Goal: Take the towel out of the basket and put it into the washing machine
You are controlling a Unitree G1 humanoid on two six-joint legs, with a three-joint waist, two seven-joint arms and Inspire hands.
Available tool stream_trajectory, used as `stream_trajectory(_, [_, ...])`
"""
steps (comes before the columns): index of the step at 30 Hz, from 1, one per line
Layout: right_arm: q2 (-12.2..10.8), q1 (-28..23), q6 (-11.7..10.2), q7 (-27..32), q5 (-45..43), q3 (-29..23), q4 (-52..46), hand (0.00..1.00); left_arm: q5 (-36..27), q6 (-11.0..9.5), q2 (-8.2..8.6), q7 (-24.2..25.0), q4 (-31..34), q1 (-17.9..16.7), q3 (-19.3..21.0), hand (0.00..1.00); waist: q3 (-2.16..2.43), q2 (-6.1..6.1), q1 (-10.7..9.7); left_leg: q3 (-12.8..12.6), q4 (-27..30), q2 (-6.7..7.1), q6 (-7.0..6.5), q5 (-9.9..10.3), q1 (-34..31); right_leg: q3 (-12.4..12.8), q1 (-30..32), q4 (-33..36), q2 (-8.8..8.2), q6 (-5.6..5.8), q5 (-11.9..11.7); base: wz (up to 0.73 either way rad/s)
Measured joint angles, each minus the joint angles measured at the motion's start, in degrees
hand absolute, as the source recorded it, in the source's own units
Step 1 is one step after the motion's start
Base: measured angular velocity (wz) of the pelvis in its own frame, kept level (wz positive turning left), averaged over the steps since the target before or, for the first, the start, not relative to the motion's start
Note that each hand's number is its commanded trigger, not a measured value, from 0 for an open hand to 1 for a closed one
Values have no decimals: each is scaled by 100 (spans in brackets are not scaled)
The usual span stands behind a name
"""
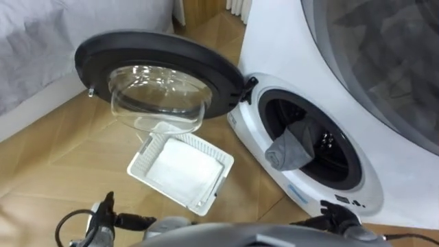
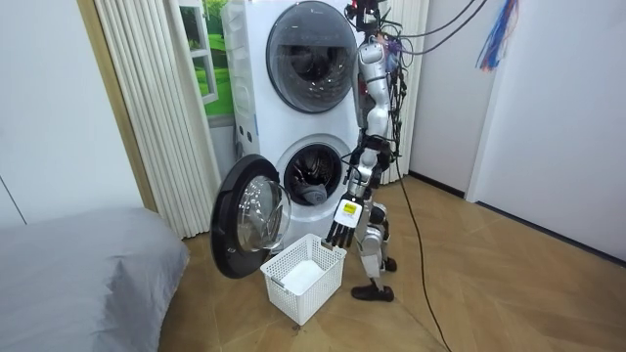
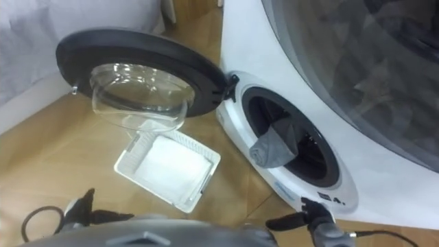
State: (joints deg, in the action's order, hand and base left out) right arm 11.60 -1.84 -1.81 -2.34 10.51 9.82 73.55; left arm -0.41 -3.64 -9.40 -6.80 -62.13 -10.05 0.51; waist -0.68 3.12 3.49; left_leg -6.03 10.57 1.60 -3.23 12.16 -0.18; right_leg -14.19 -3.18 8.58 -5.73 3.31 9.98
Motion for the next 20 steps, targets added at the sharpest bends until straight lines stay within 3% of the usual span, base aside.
stream_trajectory(2, [-33,-46,28,-47,-7,-79,13,0,2,79,32,18,-16,-29,61,0,-18,-19,-16,2,-3,-3,0,2,69,13,-73,0,8,4,-3,-3])
stream_trajectory(6, [-74,-166,93,-167,-7,-283,18,0,2,221,102,20,-33,-74,252,0,-12,-48,-25,-4,-16,-81,38,42,289,19,-289,1,50,4,-2,-2])
stream_trajectory(20, [-159,-211,306,-277,200,-688,166,0,0,468,201,-3,-317,-66,560,0,0,-87,-90,-8,74,-99,82,66,468,-21,-507,2,103,3,-2,0])
